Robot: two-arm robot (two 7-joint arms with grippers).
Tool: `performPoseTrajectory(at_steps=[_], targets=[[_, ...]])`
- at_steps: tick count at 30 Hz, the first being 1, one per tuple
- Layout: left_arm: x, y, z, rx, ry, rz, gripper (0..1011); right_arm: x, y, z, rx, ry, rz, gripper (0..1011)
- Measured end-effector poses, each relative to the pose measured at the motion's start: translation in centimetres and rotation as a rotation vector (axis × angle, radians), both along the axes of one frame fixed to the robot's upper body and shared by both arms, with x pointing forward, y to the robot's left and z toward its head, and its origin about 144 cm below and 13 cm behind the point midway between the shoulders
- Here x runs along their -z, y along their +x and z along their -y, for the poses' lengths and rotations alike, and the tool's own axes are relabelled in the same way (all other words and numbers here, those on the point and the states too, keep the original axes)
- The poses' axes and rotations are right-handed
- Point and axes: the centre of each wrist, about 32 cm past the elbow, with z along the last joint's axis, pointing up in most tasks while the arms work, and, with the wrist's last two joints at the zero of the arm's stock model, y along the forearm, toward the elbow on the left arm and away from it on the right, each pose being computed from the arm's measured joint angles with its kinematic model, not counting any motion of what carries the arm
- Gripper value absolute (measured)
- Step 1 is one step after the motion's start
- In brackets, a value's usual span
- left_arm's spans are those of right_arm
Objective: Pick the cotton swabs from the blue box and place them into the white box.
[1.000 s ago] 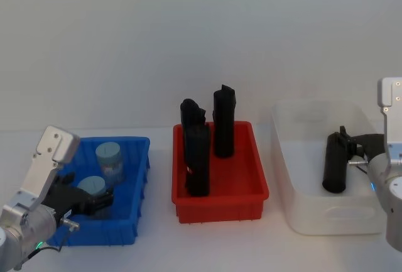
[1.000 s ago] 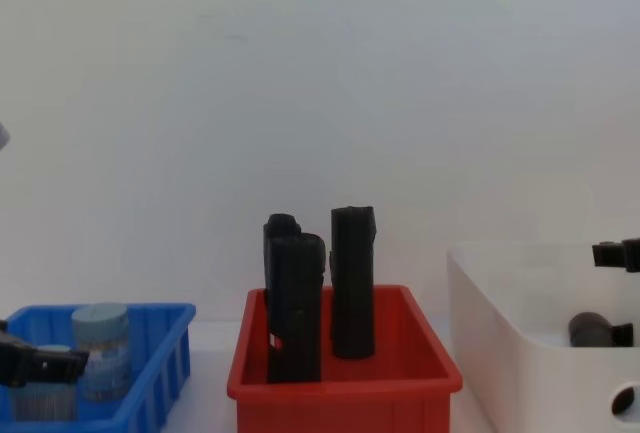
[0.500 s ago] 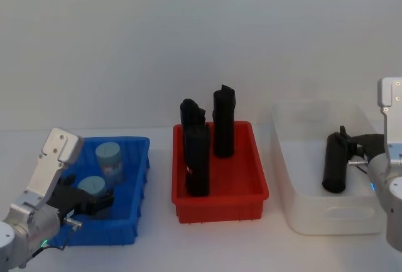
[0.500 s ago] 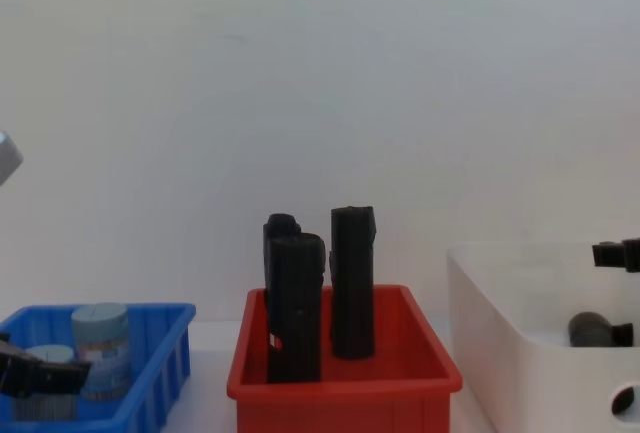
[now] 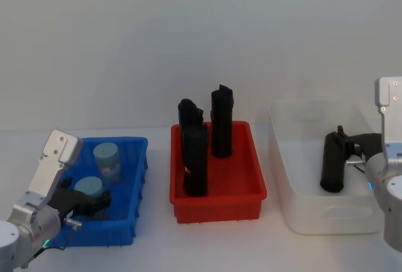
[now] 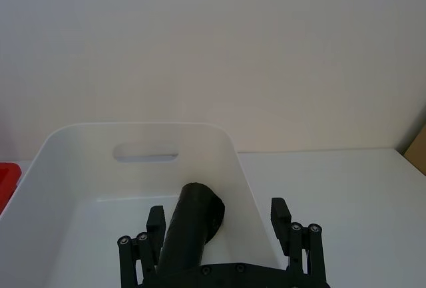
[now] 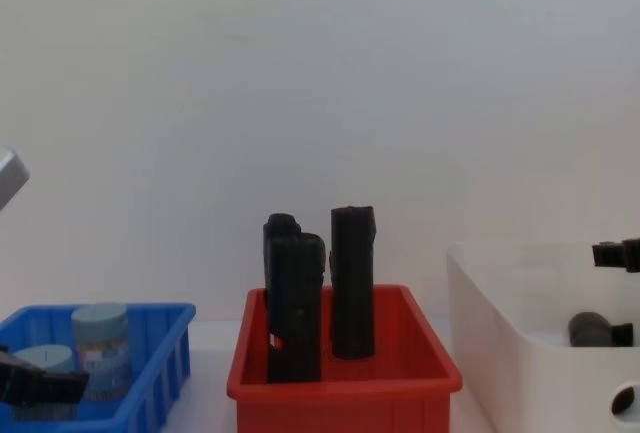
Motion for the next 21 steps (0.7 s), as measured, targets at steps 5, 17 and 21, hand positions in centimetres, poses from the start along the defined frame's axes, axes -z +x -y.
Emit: performPoseTrajectory(at_steps=[5, 17, 21], targets=[[0.24, 0.18, 0.08, -0.013, -0.004, -0.004, 1003, 0.0, 0.0, 0.0, 0.0, 0.0, 0.0, 1002], [0.5, 0.39, 0.15, -0.026, -0.011, -0.009, 841, 0.0, 0.0, 0.0, 0.0, 0.0, 0.0, 1002], [0.53, 0.43, 0.16, -0.028, -0.012, -0.009, 734, 0.0, 0.0, 0.0, 0.0, 0.0, 0.0, 1002]])
